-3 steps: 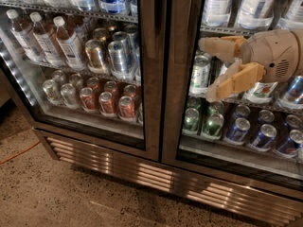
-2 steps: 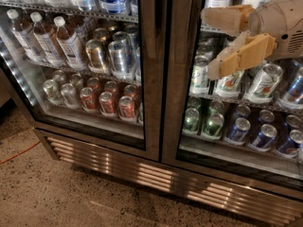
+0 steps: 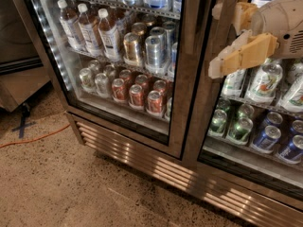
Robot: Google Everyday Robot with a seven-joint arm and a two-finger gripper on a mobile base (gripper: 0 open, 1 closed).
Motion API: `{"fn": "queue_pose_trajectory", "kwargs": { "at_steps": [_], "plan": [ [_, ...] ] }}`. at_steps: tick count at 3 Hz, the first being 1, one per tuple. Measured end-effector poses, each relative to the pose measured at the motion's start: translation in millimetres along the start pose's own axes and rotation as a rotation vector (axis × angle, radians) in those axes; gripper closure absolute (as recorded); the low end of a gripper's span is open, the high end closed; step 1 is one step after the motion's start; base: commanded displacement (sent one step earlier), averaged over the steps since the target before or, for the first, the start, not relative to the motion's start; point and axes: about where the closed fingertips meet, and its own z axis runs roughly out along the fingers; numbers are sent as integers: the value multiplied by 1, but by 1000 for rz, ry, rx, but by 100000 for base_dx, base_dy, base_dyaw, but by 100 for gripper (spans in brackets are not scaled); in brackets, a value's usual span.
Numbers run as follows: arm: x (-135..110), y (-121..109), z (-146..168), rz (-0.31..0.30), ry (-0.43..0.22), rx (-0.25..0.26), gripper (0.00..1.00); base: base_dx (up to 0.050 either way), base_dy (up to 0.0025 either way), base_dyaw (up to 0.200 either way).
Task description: Open right fridge door
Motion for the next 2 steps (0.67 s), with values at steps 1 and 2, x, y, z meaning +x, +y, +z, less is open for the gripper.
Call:
{"fn": "queue_pose_trajectory", "kwargs": {
  "at_steps": [1,2],
  "plan": [
    [0,0,0,0,0,0,19,0,0,0],
    [0,0,0,0,0,0,42,0,0,0]
  ]
}}
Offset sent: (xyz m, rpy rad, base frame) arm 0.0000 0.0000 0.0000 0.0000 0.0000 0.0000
